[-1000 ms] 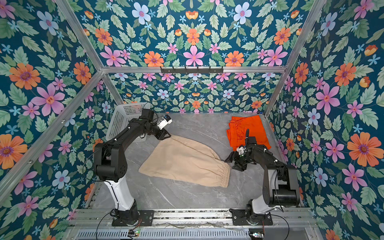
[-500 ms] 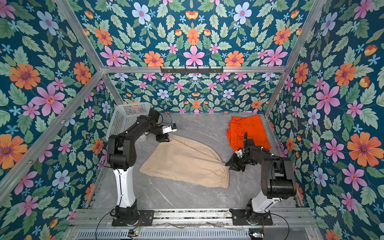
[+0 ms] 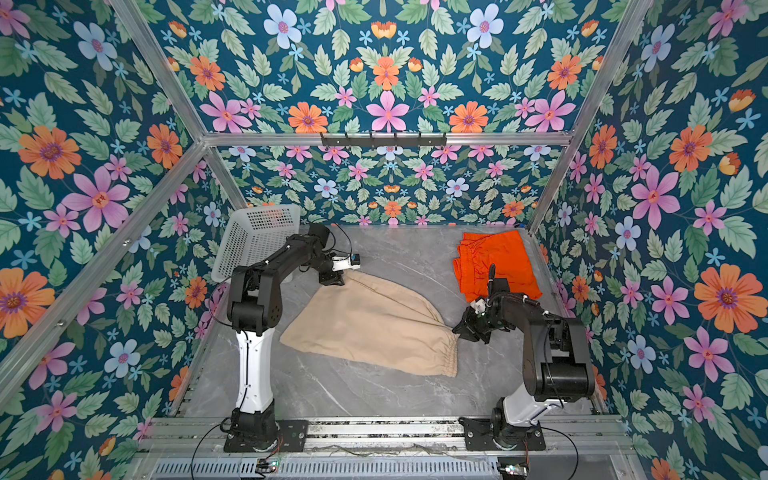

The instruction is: Fold and stack the shorts

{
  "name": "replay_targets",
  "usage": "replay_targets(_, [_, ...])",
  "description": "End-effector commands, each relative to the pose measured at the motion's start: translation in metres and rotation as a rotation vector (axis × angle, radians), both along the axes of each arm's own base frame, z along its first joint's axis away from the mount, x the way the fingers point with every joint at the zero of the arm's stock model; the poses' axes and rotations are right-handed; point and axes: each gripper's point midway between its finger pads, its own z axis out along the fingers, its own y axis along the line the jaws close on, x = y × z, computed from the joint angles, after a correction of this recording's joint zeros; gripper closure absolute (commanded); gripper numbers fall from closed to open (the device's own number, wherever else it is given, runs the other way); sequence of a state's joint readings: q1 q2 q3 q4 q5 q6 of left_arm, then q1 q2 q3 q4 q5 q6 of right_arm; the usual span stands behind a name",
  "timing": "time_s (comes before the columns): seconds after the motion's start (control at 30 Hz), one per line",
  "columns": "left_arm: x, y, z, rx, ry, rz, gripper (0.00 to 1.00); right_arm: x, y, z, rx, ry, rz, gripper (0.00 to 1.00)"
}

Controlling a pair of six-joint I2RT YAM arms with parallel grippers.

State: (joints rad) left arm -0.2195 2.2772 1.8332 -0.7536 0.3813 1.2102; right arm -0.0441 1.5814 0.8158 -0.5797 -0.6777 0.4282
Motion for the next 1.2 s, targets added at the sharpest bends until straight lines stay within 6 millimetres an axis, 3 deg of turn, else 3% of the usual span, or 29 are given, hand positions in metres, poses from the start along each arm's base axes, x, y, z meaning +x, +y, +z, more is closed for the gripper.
replay_targets(0.0, [0.002, 0.0, -0.003, -0.001, 0.0, -0.013, 0.6, 0.003, 0.0, 0.004, 0.0, -0.019, -0.004, 0.84])
replay_targets(0.07, [0.0, 0.001, -0.002, 0.004, 0.013, -0.009, 0.72, 0.004, 0.0, 0.007, 0.0, -0.029, -0.006, 0.86])
replay_targets(0.13, [-0.004, 0.002, 0.004, 0.004, 0.019, -0.006, 0.91, 0.005, 0.0, 0.012, 0.0, -0.047, -0.007, 0.89])
replay_targets(0.2, [-0.01, 0.003, 0.012, 0.004, 0.021, -0.006, 1.0, 0.007, 0.0, 0.017, -0.003, -0.066, -0.01, 0.9])
replay_targets(0.67, [-0.048, 0.01, 0.124, -0.069, -0.142, 0.05, 1.0, 0.002, -0.001, 0.05, -0.013, -0.171, -0.018, 0.95])
replay_targets(0.97, [-0.075, 0.016, 0.222, -0.144, -0.329, 0.101, 1.0, -0.004, -0.002, 0.073, -0.024, -0.257, -0.026, 0.96])
replay_targets(1.17, [-0.1, 0.026, 0.259, -0.154, -0.424, 0.125, 1.0, -0.009, -0.001, 0.084, -0.014, -0.283, -0.03, 0.97])
